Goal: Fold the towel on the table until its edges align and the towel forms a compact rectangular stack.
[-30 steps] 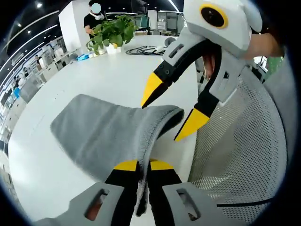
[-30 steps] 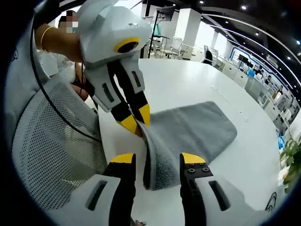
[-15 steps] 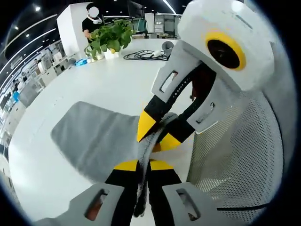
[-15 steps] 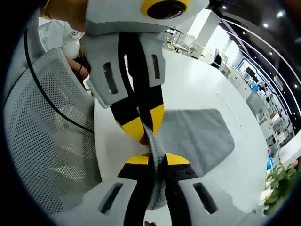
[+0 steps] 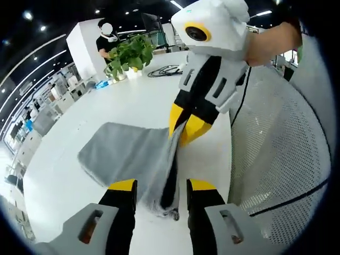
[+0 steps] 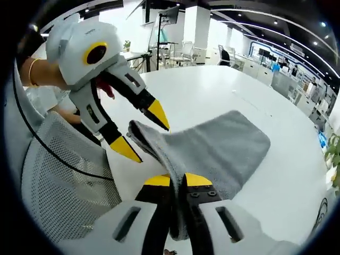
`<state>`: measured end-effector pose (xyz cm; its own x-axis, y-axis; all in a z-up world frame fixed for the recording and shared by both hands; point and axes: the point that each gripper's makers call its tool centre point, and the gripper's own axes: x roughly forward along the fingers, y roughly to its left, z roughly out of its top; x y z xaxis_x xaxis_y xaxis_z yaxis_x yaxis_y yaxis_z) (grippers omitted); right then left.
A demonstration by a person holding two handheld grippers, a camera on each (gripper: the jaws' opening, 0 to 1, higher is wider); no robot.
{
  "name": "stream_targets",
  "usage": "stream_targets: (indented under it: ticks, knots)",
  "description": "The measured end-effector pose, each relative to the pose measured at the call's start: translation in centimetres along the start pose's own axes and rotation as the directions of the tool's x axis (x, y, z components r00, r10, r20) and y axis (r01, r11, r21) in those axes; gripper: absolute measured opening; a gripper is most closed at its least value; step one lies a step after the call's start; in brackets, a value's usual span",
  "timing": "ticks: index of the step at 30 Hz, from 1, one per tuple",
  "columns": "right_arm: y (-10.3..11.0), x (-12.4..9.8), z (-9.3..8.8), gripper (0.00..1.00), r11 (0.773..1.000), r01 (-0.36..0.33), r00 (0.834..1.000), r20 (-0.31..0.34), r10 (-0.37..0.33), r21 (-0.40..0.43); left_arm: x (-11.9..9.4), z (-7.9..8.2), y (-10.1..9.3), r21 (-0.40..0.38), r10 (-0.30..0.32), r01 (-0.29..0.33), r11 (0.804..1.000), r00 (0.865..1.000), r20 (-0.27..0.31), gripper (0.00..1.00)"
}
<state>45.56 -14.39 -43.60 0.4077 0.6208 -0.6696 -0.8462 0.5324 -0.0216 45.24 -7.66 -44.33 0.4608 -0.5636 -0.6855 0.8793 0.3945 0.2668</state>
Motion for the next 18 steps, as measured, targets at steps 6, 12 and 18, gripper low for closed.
stream_targets:
  ticks: [6,12,18]
  knots:
    - [-0.4,-0.4,0.5,0.05,0.999,0.006,1.0,0.016,-0.007,0.031,0.6,-2.8,0.9,-0.01,0.028,-0.028,1.0,0.999,-0.028,0.39]
    - [-0.6,-0.6,1.0,0.05,0.999,0.003,1.0,0.025,-0.004,0.047,1.5,-3.6,1.8,0.032,0.05,-0.048,0.998,0.998,-0.045,0.39]
    - [-0.6,-0.5,0.6,0.05,0.999,-0.011,1.0,0.013,0.01,0.049,2.4,-0.2,1.4,0.132,-0.055,0.047,0.99,0.997,0.05,0.33]
